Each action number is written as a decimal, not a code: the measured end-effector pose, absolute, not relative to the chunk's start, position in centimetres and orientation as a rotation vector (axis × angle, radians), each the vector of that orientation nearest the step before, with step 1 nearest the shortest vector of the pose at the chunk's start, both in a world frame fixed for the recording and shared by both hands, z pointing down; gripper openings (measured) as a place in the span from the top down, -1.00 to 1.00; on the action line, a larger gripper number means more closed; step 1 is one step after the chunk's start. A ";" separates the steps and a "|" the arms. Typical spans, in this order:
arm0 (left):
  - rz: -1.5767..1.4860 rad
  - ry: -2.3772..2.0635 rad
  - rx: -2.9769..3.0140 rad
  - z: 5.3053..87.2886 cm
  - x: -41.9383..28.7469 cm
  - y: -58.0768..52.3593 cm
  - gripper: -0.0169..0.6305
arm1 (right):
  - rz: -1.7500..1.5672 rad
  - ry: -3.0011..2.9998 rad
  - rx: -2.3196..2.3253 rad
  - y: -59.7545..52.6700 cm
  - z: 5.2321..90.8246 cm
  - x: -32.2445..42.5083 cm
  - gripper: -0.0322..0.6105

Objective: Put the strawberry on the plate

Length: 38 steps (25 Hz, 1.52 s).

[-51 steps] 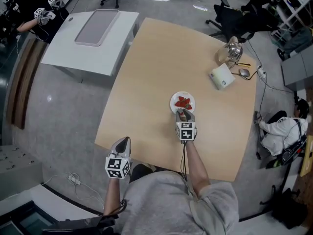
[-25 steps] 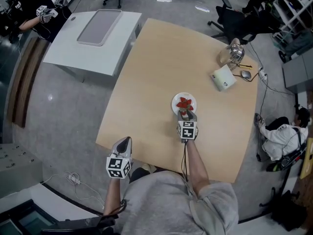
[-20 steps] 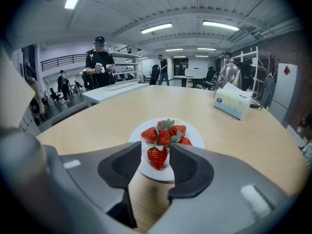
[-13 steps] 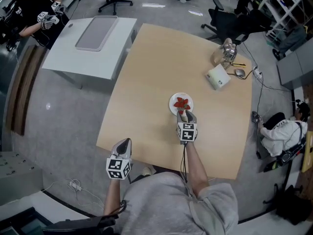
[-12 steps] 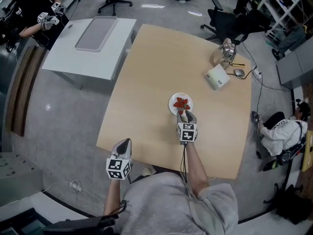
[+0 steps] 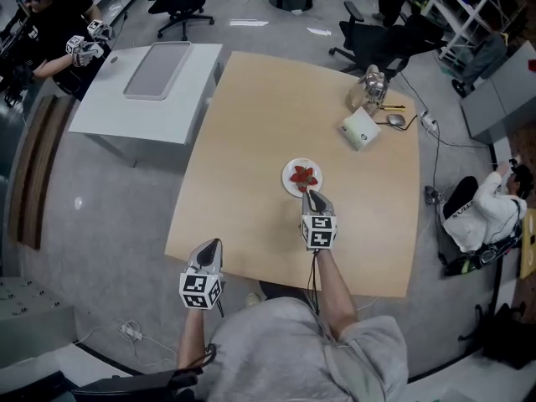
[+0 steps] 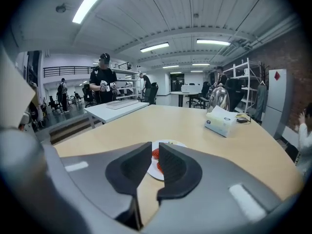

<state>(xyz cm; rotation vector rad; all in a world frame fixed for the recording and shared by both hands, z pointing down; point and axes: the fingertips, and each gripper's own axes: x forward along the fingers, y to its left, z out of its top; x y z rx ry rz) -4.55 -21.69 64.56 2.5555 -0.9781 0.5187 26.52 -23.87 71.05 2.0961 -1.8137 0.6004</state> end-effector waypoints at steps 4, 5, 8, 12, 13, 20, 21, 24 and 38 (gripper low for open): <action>0.512 -0.972 2.579 64.0 -4.9 -20.8 0.89 | 0.559 -1.829 2.110 -22.8 69.6 25.5 0.83; 0.508 -0.971 2.582 63.9 -5.0 -20.6 0.89 | 0.550 -1.833 2.114 -22.5 69.3 25.2 0.84; 0.498 -0.971 2.592 63.7 -5.6 -19.8 0.89 | 0.529 -1.851 2.125 -21.5 68.4 24.2 0.88; 0.474 -0.978 2.608 63.2 -6.5 -19.1 0.89 | 0.498 -1.883 2.136 -20.3 67.0 22.8 0.88; 0.468 -0.981 2.612 63.1 -6.8 -18.9 0.89 | 0.487 -1.892 2.140 -19.9 66.5 22.4 0.88; 0.430 -0.997 2.635 61.9 -8.4 -17.5 0.89 | 0.402 -1.947 2.174 -17.1 63.2 19.7 0.88; 0.425 -0.997 2.638 61.7 -8.6 -17.3 0.89 | 0.393 -1.951 2.176 -16.7 62.9 19.3 0.88; 0.408 -0.998 2.648 61.3 -9.1 -16.8 0.89 | 0.375 -1.961 2.172 -15.4 62.3 18.2 0.88; 0.340 -0.975 2.678 60.5 -10.3 -14.4 0.89 | 0.347 -1.976 2.211 -7.6 61.2 15.0 0.88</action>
